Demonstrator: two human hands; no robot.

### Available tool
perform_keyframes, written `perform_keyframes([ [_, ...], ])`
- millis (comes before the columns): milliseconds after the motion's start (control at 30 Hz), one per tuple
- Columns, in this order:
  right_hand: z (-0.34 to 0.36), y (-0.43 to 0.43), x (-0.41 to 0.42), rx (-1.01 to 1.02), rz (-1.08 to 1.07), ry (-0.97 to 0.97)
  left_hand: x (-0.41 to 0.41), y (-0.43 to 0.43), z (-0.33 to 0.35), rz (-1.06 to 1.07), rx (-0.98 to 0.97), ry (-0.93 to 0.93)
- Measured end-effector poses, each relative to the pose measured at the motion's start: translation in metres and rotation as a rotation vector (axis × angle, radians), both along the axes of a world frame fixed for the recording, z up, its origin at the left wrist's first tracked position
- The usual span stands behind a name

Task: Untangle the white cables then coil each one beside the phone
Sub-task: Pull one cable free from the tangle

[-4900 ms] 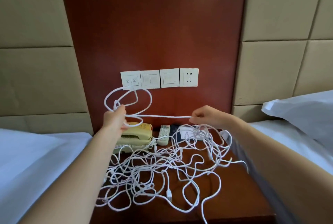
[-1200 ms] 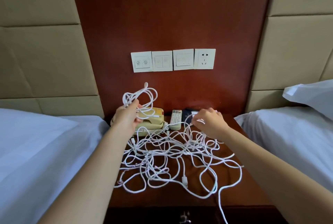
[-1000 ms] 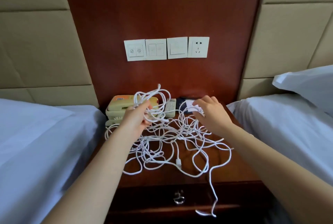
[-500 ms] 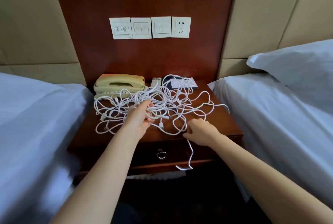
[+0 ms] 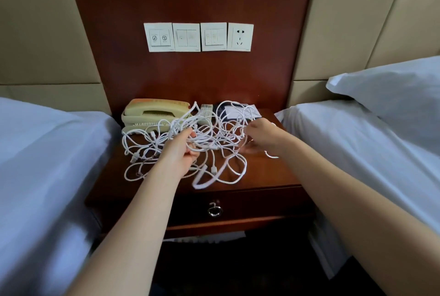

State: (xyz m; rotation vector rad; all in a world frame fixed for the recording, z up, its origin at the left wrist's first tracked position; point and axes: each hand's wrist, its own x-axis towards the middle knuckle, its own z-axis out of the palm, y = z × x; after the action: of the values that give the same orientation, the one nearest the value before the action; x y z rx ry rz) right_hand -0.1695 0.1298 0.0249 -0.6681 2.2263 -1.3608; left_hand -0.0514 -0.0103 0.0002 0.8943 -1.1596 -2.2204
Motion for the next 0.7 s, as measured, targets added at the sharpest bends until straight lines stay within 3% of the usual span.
perform_keyframes([
  [100, 0.011, -0.019, -0.013, -0.165, -0.094, -0.149, -0.001, -0.014, 0.015, 0.049, 0.006, 0.099],
  [300, 0.006, -0.064, -0.041, -0.415, -0.199, -0.205, -0.003, -0.043, 0.032, 0.139, -0.006, 0.181],
  [367, -0.001, -0.081, -0.052, -0.362, -0.186, -0.124, -0.007, -0.047, 0.027, 0.137, 0.003, 0.165],
  [533, -0.026, -0.100, -0.083, 0.146, -0.123, 0.351, -0.019, -0.055, 0.008, 0.130, 0.039, 0.104],
  [700, -0.060, -0.108, -0.101, 0.214, -0.144, 0.571, -0.030, -0.058, -0.002, 0.127, -0.011, 0.018],
])
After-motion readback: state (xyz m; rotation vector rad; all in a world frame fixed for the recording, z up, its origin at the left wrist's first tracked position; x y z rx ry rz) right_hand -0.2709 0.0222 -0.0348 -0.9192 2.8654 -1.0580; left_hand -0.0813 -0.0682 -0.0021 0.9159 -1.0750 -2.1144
